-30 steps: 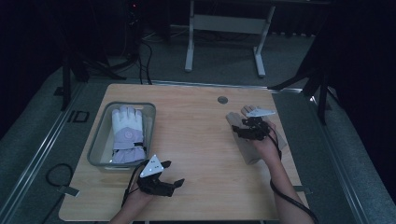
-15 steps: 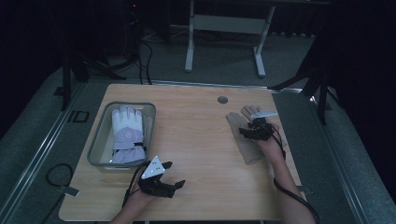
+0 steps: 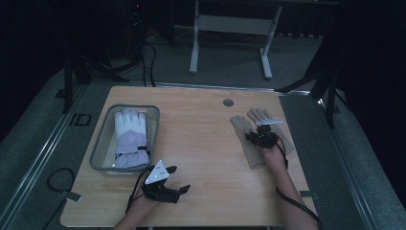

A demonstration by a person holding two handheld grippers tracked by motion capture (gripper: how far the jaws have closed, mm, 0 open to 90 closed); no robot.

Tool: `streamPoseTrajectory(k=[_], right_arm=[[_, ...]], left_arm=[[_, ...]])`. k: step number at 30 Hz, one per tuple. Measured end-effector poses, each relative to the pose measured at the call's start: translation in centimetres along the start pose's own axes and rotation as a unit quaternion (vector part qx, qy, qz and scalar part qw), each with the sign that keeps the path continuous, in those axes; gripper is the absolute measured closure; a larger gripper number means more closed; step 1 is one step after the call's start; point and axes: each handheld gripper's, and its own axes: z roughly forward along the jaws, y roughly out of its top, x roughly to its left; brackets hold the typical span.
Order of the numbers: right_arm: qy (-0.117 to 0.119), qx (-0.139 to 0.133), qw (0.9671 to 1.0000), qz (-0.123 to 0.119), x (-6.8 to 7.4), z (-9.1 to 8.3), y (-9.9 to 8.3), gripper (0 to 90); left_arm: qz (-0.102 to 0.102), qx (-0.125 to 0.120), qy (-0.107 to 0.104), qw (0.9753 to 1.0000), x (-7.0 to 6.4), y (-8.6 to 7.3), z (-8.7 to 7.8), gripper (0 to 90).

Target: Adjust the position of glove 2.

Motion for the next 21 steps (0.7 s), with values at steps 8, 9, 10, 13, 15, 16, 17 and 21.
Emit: streamPoseTrajectory(k=[8,9,10,13,15,16,17,21], right_arm=[[0.013,-0.016,0.9991,0.037,3.1,-1.2,0.5,79.0],[0.012,-0.021,0.9989,0.04,3.7,-1.4,0.7,78.9],[0.02,-0.023,0.9986,0.043,4.3,-1.6,0.9,78.9],[0.019,-0.033,0.9988,0.031,6.3,-2.3,1.7,78.9],[0.014,-0.048,0.998,0.039,7.6,-2.9,2.4,78.9],[0.008,-0.053,0.9977,0.041,8.0,-3.1,2.6,78.9],[0.006,-0.062,0.9969,0.048,8.4,-3.4,2.8,78.9],[-0.009,-0.082,0.9946,0.062,10.2,-4.0,3.3,78.8]], left_arm=[[0.001,-0.002,0.001,1.0,0.1,0.1,0.1,14.4],[-0.001,-0.005,0.001,1.0,0.0,0.1,0.1,14.4],[0.0,-0.005,0.002,1.0,0.0,0.2,0.0,14.4],[-0.002,-0.011,0.005,0.9999,0.0,0.3,0.0,14.4],[-0.001,-0.013,0.007,0.9999,0.0,0.3,0.0,14.4],[0.0,-0.013,0.008,0.9999,0.0,0.3,0.0,14.4],[0.001,-0.013,0.009,0.9999,0.0,0.3,0.0,14.4],[0.003,-0.013,0.01,0.9999,0.0,0.3,0.2,14.4]])
